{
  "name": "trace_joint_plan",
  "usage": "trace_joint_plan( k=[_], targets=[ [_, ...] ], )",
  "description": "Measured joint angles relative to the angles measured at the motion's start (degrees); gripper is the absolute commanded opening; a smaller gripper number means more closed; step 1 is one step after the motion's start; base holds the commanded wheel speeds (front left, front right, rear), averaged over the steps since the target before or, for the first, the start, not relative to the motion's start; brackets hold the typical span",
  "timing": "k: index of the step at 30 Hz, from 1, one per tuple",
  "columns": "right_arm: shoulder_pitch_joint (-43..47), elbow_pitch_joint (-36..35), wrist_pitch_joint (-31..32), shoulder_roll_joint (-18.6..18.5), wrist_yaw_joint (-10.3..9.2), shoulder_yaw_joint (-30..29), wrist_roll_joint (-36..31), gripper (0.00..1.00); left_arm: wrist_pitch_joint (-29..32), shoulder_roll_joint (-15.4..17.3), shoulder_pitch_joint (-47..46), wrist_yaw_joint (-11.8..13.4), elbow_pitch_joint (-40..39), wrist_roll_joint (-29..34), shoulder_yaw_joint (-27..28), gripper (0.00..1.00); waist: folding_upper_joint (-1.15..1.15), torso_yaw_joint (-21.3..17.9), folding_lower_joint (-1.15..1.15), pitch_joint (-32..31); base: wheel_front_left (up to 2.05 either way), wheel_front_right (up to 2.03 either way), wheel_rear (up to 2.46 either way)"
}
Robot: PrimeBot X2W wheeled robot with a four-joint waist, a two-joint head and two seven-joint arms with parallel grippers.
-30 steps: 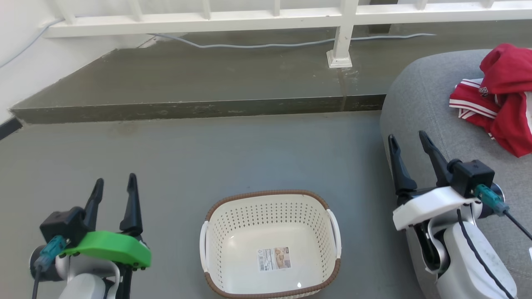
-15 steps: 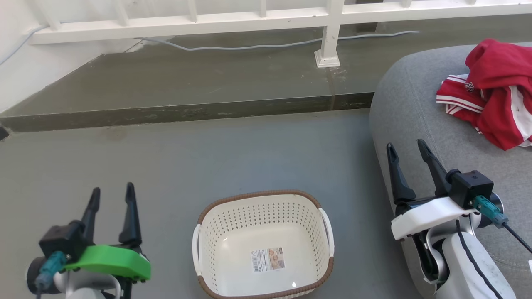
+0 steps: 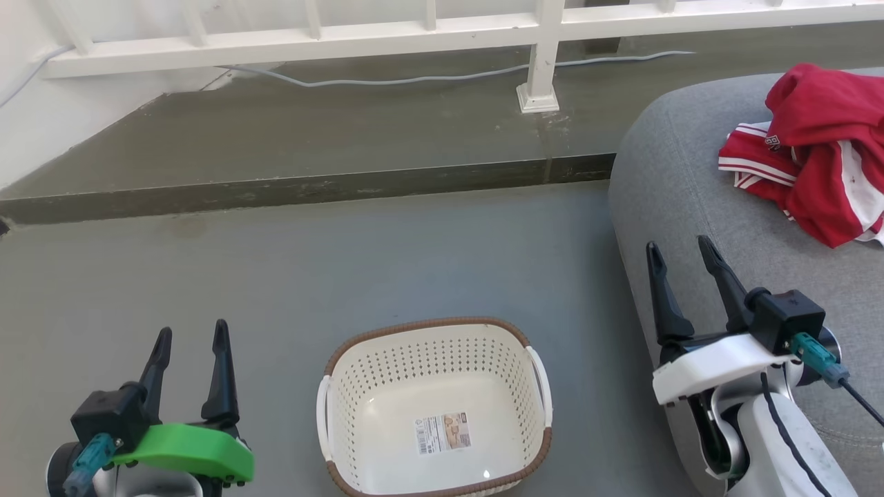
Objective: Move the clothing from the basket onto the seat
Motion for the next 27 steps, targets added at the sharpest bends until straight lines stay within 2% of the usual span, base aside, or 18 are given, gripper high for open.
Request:
trace_joint_plan(
  k=[16,17,23,27],
  targets=[
    [2.3,-0.6,0.0,0.1,-0.42,0.0,0.0,1.0,0.0,-0.1,2.0,-0.6,-0.4,2.0,0.6,1.0,0.0,0.4,0.0,-0.9,0.0,0.0,0.0],
    [2.3,-0.5,0.0,0.2,-0.42,0.0,0.0,0.0,0.0,-0.1,2.0,-0.8,-0.4,2.1,0.6,0.0,0.0,0.4,0.0,-1.0,0.0,0.0,0.0],
    [4.7,2.9,0.0,0.4,-0.41,0.3,0.1,0.0,0.3,-2.1,2.5,-0.8,2.9,1.9,-0.5,0.0,0.0,0.4,0.0,-1.0,0.0,0.0,0.0],
    [4.9,2.9,0.2,0.4,-0.35,0.1,1.6,0.0,0.7,-2.1,2.8,-0.8,3.1,0.6,-0.3,0.0,0.0,0.4,0.0,-1.0,0.0,0.0,0.0]
  ],
)
